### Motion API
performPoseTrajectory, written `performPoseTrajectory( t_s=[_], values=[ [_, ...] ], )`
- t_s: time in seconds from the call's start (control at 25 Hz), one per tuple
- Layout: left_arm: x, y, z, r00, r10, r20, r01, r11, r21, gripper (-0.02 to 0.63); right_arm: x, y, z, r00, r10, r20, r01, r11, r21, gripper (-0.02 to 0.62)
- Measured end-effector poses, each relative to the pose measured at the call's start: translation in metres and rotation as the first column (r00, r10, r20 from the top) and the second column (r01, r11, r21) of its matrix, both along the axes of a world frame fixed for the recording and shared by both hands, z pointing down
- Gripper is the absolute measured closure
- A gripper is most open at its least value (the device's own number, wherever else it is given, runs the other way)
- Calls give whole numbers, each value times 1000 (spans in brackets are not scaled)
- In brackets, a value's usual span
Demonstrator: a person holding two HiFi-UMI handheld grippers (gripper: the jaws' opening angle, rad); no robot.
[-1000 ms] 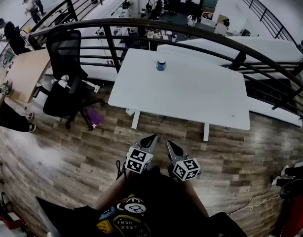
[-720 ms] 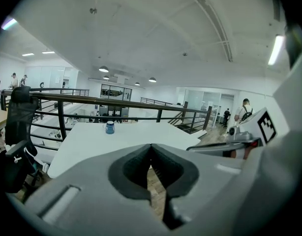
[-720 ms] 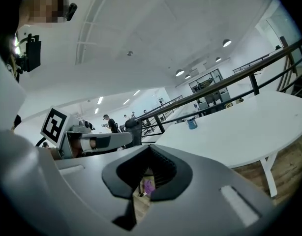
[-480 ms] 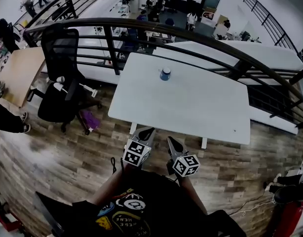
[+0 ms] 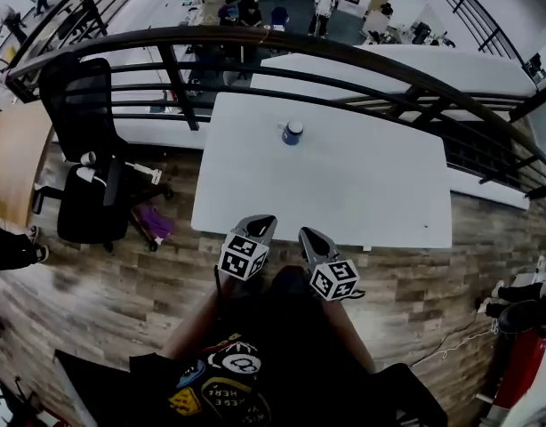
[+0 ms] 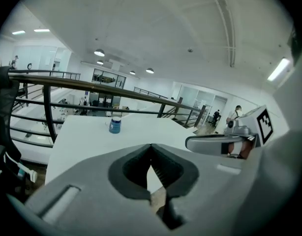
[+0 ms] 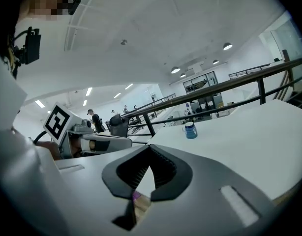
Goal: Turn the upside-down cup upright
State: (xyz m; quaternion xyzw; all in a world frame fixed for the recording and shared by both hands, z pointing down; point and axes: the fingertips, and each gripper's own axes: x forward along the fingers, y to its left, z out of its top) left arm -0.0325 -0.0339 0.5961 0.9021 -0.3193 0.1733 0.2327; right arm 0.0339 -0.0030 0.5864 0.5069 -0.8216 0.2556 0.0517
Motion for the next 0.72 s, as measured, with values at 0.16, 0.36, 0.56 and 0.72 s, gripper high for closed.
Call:
performPoseTrajectory(
  t_s=[0.16,0.36,0.56,0.72],
  values=[
    [-3,-27,10,998,-47,-32,46,999,-29,601,2,-22,31,999,-23,-41,21,999,-41,597],
    [13,-80,24,996,-65,-57,66,998,16,601,20,-91,77,998,-25,-60,22,999,-50,597],
    [16,-108,54,997,-64,32,65,996,-53,601,41,-181,149,972,-131,-194,116,989,-87,580],
    [11,-131,69,987,-137,83,144,987,-75,600,54,-272,182,931,-215,-294,199,977,-81,416]
  ],
)
